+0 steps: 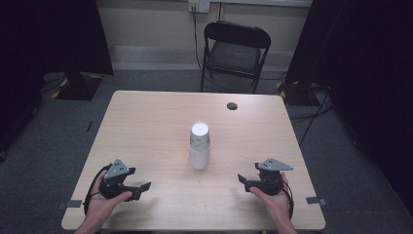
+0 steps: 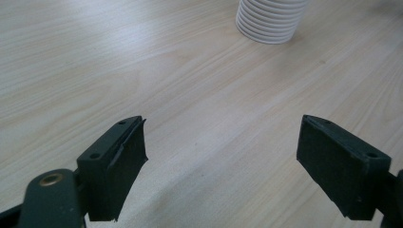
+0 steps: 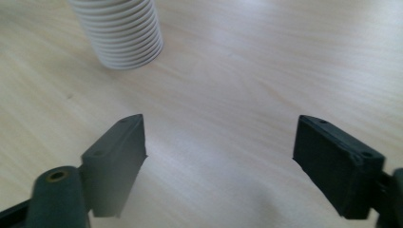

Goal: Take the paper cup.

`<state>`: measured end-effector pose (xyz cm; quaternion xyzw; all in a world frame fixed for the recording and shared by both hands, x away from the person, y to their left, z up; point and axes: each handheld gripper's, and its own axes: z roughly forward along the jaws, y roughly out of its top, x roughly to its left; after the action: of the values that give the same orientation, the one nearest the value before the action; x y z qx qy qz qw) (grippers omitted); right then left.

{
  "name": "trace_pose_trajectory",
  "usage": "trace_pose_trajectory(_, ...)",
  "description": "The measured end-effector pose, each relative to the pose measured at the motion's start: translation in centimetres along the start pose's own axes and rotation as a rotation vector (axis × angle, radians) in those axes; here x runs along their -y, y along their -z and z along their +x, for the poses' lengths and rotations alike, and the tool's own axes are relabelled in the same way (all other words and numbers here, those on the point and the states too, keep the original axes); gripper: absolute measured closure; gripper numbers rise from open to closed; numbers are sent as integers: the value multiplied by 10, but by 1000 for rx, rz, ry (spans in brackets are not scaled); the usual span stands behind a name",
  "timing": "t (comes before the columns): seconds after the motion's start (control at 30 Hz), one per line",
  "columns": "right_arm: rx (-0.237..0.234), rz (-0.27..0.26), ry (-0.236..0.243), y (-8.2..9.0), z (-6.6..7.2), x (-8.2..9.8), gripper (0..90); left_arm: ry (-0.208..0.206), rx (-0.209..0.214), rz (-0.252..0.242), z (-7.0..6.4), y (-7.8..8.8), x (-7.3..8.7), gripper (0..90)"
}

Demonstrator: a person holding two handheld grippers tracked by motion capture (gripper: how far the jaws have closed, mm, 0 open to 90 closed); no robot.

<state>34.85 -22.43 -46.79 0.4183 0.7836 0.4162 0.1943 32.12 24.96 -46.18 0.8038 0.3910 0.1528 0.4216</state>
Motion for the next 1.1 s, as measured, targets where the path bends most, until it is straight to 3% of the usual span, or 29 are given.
trace_pose_trajectory(0.03,-33,9,21,0,3,0,288,3,5,-7,-1,0,0,170)
trace_pose_trajectory(0.23,-85,-13,57,-1,11,-2,238,1,14,-11,0,0,-1,169)
trace_pose_trajectory(0.4,-130,-21,70,-2,15,-3,291,1,34,-36,-2,2,-2,159)
trace_pose_trajectory(0.53,-167,-19,49,1,21,-8,279,-10,30,-18,-2,0,-2,159)
trace_pose_trajectory(0.67,-177,-52,42,2,24,-14,274,-20,33,-19,-4,2,-1,159)
trace_pose_trajectory(0.7,-187,-83,31,2,27,-18,263,-19,34,-20,-4,2,0,159)
trace_pose_trajectory(0.93,-194,-50,45,-5,31,-27,274,-2,25,-26,-1,5,1,161)
trace_pose_trajectory(1.1,-206,-99,50,-8,31,-38,310,-14,28,-24,-3,3,0,164)
